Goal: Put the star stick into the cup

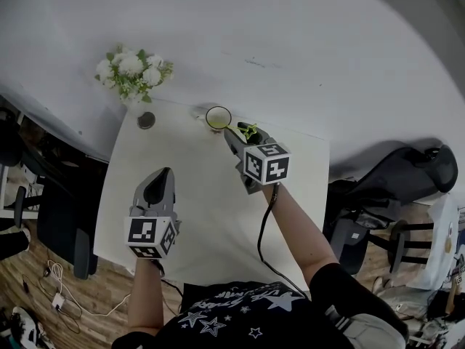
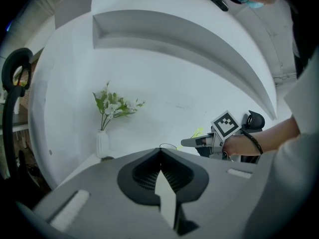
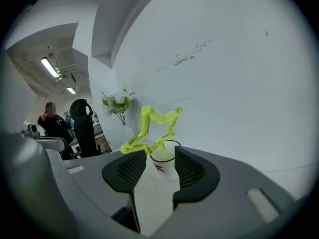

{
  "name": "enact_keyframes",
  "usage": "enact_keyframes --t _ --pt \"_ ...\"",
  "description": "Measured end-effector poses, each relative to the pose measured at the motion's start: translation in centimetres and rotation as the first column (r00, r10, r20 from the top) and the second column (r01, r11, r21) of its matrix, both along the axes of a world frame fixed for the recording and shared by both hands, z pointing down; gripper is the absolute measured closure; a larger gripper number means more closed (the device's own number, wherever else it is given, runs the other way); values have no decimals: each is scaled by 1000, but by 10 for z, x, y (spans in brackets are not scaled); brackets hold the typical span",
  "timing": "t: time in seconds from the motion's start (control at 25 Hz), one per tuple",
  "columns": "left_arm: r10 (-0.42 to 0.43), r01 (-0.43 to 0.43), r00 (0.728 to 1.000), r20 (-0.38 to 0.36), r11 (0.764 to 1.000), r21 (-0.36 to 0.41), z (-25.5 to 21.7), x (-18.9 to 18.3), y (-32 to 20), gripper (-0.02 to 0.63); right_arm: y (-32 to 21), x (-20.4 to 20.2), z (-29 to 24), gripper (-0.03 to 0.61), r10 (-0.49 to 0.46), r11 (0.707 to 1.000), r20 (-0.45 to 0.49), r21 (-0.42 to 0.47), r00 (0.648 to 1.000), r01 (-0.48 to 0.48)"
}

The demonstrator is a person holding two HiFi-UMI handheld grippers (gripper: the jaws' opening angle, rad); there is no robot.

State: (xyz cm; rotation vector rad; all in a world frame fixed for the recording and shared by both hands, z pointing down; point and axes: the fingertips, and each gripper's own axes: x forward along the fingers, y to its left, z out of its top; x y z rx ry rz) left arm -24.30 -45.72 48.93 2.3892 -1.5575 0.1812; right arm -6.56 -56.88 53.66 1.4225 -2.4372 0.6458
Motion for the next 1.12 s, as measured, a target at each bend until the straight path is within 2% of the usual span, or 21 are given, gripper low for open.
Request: enact_keyframes --t 0.08,0.16,0.52,0.72,1.12 --pt "1 -1 1000 5 1000 5 -2 0 3 611 3 1 2 352 11 1000 15 -13 1000 -11" --pt "-2 2 1000 6 1000 9 -5 0 7 611 7 3 2 342 19 1000 25 -23 1000 -18" --pt "-26 25 1000 6 999 41 -28 1 33 611 34 17 -18 344 32 999 54 -7 998 -32" --pt "-47 46 999 8 997 68 -45 6 57 611 62 26 -31 422 13 1000 83 10 996 -14" --pt "-68 65 997 23 991 114 -72 23 109 611 113 48 -71 513 -14 996 113 93 993 3"
